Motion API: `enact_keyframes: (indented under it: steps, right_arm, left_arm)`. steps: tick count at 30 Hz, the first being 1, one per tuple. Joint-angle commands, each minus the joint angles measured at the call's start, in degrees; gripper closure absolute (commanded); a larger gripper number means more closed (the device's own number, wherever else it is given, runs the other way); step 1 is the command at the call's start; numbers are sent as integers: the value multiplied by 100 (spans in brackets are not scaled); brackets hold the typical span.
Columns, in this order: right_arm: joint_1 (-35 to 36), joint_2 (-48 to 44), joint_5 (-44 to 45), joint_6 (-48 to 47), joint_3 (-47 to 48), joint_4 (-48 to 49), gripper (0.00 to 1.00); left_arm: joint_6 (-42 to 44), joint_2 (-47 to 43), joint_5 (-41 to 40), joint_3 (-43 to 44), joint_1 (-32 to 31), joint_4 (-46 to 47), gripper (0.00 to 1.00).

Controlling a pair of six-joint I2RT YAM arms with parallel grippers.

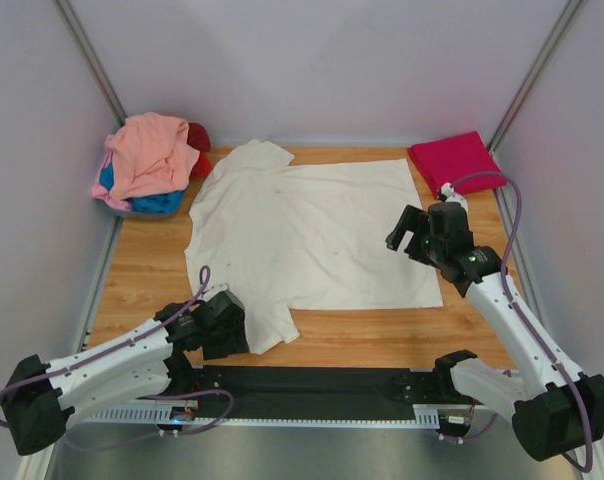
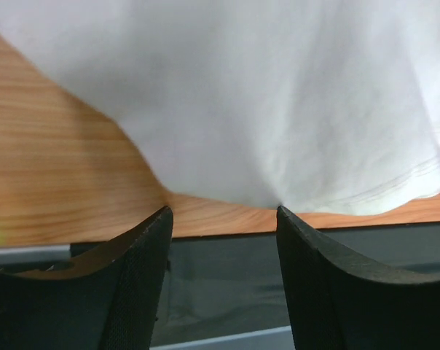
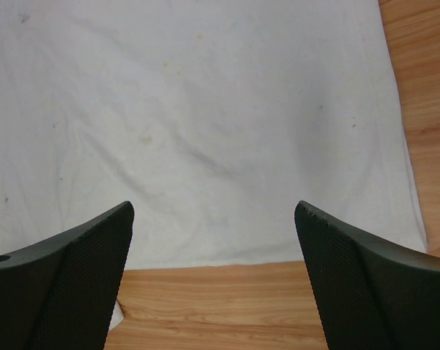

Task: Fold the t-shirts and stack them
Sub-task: Flatten the tshirt out

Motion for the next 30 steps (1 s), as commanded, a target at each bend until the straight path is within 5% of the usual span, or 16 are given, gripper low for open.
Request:
enact_keyframes:
  steps: [1,4,7,8,10,11,20,30]
  right_arm:
    - [-136,30,33,1,-182,221,7]
    - [-172,21,33,1,-279,257,7]
    - [-207,38,68,1,-332,248,7]
    - [-251,30,68,19,-358,248,7]
    - [-338,-5,-11,158,-446,274,8]
    - [-495,-32,-46,238,-620,274,9]
    - [-2402,-453,-1276,1064,-2115,502,18]
    - [-3151,-498,-1286,1170,-2837,774,24]
  left_arm:
    - [-103,124,-324,-275,-15,1002,33]
    - [-50,387,-500,-248,-15,1152,34]
    - [46,625,-650,-178,-15,1231,50]
    - [81,643,-676,-143,-15,1232,72]
    - [230,617,-755,50,-15,1084,97]
    - [283,529,-799,146,-15,978,100]
    - [810,168,-1406,1219,-15,10,100]
    - [1013,300,-1493,1264,-15,45,100]
